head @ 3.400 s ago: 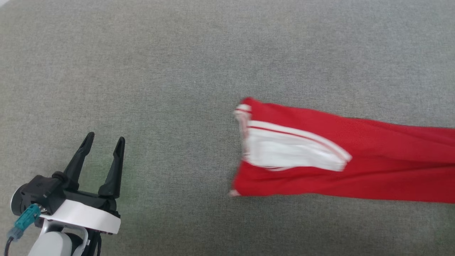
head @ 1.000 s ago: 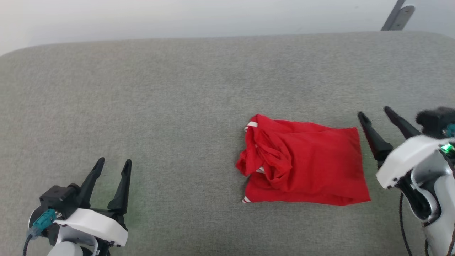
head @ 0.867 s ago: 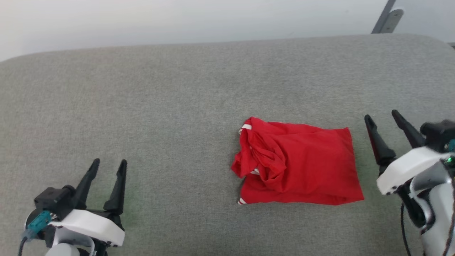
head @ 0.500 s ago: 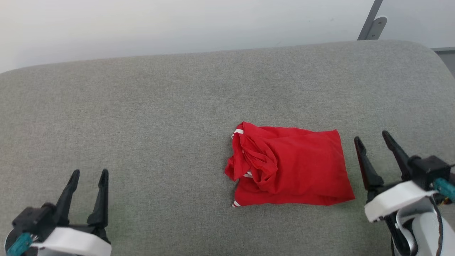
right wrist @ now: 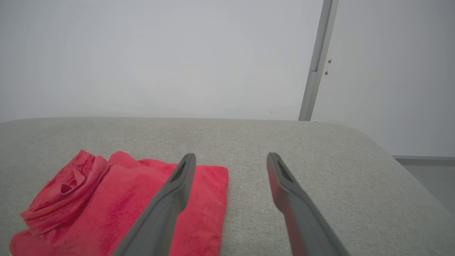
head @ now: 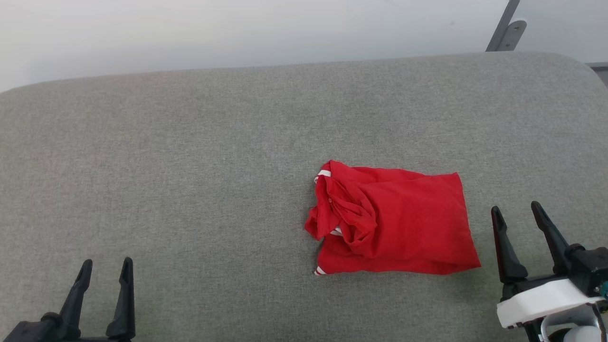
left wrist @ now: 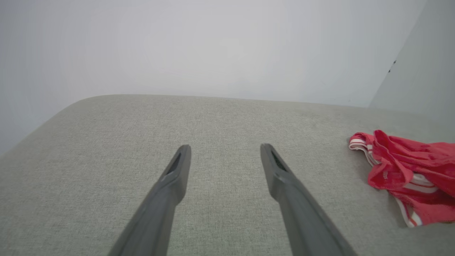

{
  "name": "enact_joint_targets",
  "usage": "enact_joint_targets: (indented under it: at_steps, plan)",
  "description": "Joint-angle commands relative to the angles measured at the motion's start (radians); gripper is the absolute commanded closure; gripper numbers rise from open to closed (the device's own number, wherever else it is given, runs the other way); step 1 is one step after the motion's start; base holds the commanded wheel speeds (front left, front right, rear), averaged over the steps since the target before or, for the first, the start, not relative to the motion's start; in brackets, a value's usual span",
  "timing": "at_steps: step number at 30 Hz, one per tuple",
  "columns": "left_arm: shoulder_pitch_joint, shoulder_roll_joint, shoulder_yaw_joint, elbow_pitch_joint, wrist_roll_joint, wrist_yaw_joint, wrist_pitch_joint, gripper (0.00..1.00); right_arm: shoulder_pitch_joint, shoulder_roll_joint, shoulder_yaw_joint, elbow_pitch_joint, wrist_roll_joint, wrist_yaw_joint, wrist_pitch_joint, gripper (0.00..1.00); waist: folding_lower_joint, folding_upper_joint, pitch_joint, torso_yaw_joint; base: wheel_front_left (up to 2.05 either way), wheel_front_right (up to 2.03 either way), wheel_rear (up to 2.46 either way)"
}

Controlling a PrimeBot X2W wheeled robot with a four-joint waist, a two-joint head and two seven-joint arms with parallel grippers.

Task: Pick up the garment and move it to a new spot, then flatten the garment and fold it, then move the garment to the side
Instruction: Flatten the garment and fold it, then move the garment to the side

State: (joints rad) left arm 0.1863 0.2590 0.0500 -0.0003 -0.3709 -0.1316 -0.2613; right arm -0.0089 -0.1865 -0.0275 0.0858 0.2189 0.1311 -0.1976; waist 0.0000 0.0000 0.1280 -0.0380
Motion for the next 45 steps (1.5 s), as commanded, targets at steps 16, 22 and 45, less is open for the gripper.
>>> enact_joint_targets:
  at_steps: [16, 22, 45]
  plan:
    - [-0.067, 0.02, -0.023, -0.014, -0.01, 0.002, -0.005, 0.0, -0.084, -0.034, 0.032, -0.009, -0.031, -0.001, 0.196, 0.0, 0.0, 0.0, 0.066, -0.003, 0.0, 0.0, 0.0]
    - [-0.127, 0.051, -0.064, -0.009, -0.035, 0.002, -0.005, 0.0, -0.163, -0.065, 0.054, 0.019, -0.009, -0.001, 0.5, 0.0, 0.0, 0.0, 0.143, 0.007, 0.0, 0.0, 0.0]
    - [-0.278, 0.154, -0.137, -0.042, -0.06, 0.002, -0.005, 0.0, -0.283, -0.067, 0.042, -0.066, 0.114, -0.004, 0.885, 1.0, 0.0, 0.0, 0.321, -0.038, 0.0, 0.0, 0.0]
